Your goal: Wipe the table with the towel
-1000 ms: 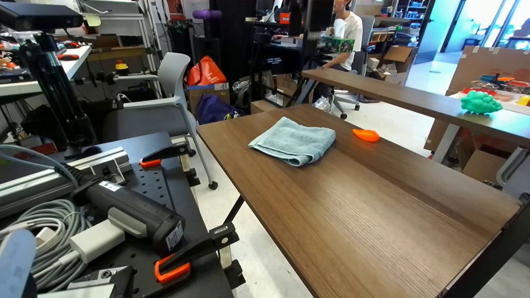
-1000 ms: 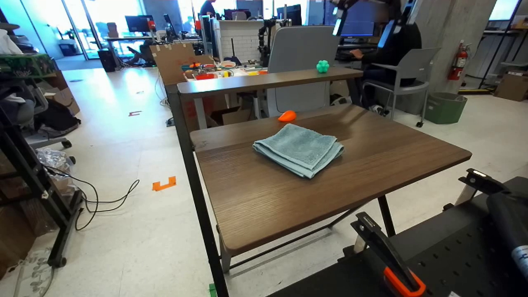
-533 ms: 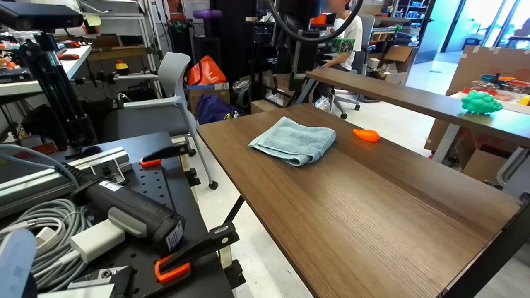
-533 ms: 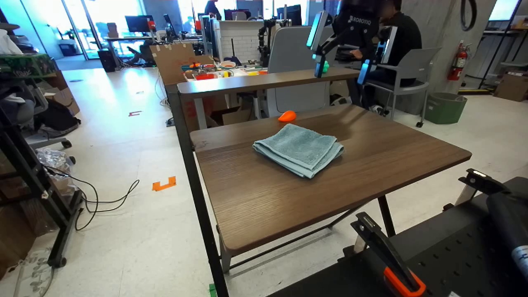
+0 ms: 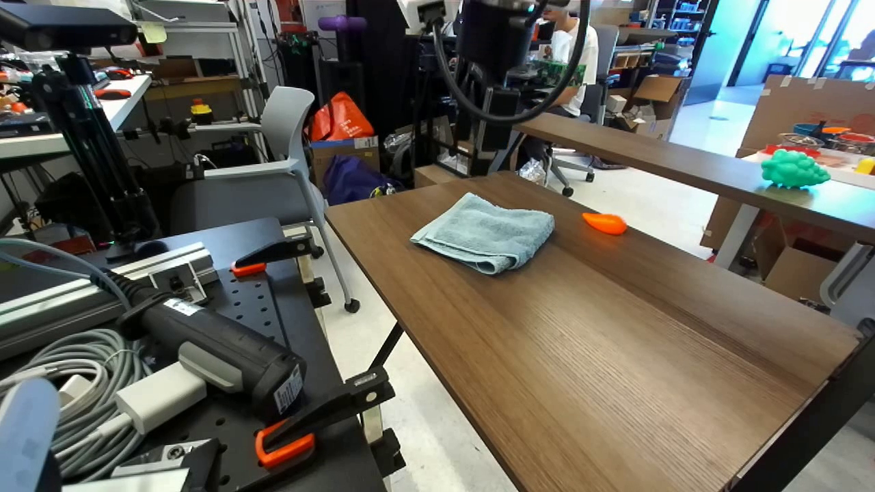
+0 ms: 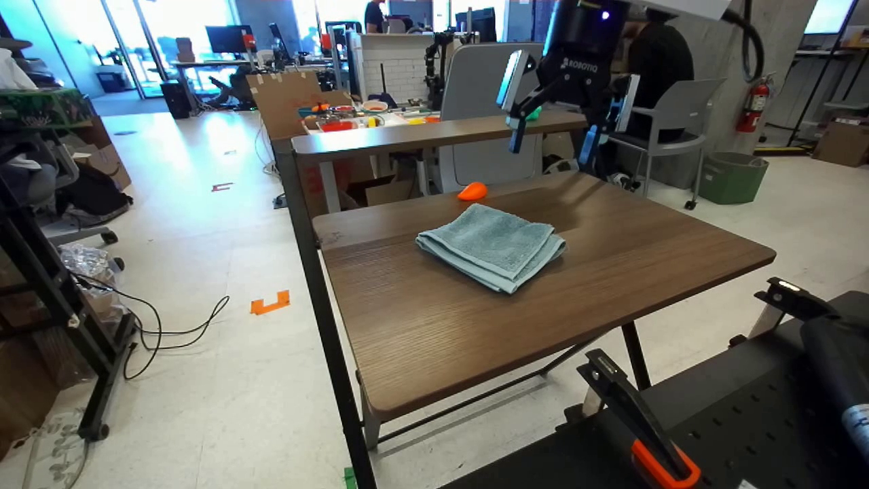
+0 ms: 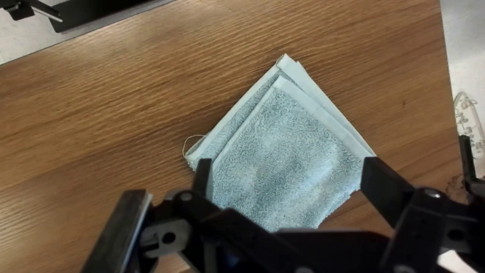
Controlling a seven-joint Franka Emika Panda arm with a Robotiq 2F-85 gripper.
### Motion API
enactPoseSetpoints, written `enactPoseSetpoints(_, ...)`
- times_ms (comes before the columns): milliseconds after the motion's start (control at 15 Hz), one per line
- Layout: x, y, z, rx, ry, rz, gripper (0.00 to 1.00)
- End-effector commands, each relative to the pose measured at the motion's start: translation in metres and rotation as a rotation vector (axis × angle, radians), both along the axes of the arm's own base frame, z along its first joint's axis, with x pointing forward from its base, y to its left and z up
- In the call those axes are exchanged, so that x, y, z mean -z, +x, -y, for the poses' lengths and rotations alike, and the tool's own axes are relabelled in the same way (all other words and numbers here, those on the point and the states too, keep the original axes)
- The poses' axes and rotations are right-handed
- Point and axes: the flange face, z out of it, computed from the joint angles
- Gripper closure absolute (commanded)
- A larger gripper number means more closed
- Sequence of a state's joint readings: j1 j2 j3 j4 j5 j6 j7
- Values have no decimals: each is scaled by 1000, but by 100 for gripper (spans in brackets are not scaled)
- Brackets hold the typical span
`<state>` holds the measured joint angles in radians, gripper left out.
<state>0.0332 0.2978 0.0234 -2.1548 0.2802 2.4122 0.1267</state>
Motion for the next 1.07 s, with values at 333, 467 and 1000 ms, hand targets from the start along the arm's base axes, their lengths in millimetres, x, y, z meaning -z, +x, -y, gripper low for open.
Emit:
enactPoseSetpoints(333,58,50,-16,152,-42,157,0)
enactPoseSetpoints(467,59,44,-12,132,-31,126,0)
enactPoseSetpoints(1000,97,49,-13,235,-102,70,0)
